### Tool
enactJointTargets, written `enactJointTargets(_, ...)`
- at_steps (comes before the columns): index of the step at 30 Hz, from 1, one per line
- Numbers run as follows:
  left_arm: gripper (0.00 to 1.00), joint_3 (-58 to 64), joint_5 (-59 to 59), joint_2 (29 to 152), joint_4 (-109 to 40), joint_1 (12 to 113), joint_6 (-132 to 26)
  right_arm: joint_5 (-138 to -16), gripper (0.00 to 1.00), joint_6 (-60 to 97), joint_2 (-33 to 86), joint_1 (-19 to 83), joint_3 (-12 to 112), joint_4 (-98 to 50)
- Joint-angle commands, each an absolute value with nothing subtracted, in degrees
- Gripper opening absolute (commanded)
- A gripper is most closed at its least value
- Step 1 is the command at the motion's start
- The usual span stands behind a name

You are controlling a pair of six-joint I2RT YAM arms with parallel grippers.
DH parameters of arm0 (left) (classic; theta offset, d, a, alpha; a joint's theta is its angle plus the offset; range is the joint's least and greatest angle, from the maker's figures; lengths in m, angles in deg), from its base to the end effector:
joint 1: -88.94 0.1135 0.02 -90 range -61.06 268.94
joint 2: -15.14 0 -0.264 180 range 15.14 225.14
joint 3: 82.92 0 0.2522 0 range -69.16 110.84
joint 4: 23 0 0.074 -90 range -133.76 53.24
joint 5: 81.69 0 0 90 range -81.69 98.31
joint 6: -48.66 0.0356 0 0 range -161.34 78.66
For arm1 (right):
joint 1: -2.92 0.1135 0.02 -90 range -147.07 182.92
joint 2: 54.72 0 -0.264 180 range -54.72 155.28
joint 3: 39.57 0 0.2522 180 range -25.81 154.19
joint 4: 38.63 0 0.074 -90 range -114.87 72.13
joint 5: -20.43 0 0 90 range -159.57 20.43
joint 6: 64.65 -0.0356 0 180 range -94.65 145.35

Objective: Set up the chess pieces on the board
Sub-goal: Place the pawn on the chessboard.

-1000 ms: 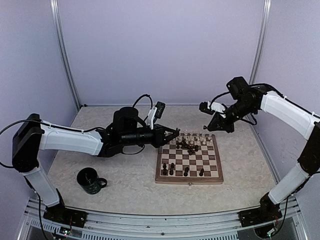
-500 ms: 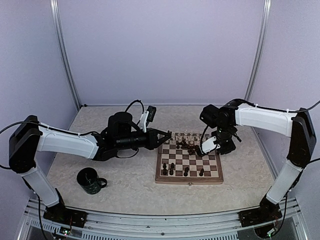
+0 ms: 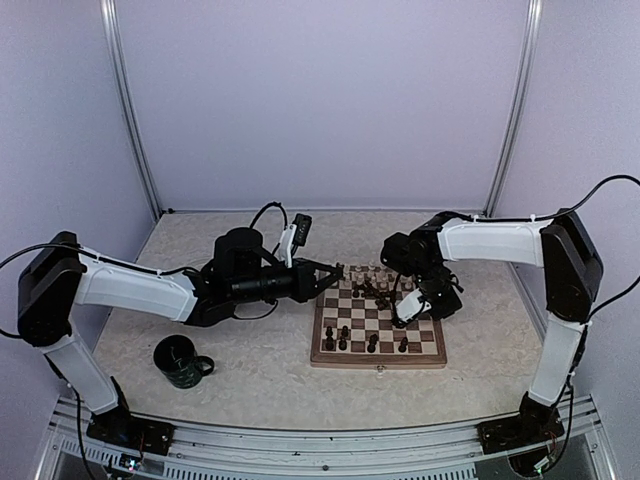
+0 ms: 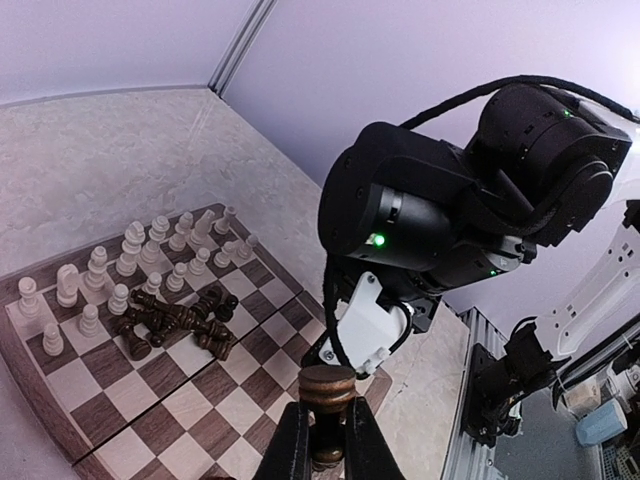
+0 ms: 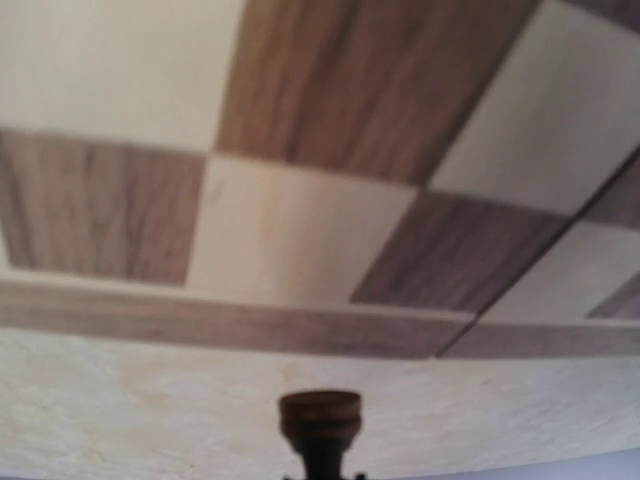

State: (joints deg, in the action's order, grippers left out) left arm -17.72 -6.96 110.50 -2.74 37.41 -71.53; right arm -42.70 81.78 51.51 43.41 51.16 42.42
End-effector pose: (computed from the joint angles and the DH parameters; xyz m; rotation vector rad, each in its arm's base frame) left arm 0.2225 -0.2951 0.2310 0.5638 1.8326 -1.2410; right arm 0.2574 0.1986 0.1945 2.1909 -1.8883 0.6612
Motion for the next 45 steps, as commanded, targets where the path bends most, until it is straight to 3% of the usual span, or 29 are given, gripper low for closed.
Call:
enactJointTargets(1, 0.03, -19.0, -8.0, 110.9, 0.7, 37.0, -72.3, -42.2, 0.04, 79.6, 53.7, 44.5, 54.9, 45.7)
enactJointTargets(13, 0.03, -20.6, -8.7, 110.6, 1.5, 37.0, -72.1, -46.7, 0.09, 77.2, 58.0, 47.1, 57.7, 47.5)
enactJointTargets(22, 0.03, -21.1, -8.4, 110.0, 1.3, 37.0, -72.1, -50.1, 0.35, 77.8, 56.8, 47.7, 61.4, 48.2)
enactJointTargets(25, 0.03, -20.6, -8.4, 110.1, 0.9, 37.0, -72.1, -53.1, 0.38, 78.3, 54.5, 47.5, 62.1, 48.9)
enactJointTargets(31, 0.03, -16.7, -9.4, 110.8, -5.5, 36.9, -69.8, -68.7, 0.39, 78.9, 47.8, 42.4, 61.2, 46.1)
enactJointTargets(39, 0.03, -6.7, -13.0, 111.7, -25.0, 36.9, -63.0, -92.6, 0.38, 71.1, 36.2, 28.2, 49.0, 28.7)
enactJointTargets(45, 0.03, 3.1, -13.9, 113.5, -39.6, 37.2, -58.4, -98.4, 0.38, 66.3, 33.7, 25.7, 39.8, 22.2)
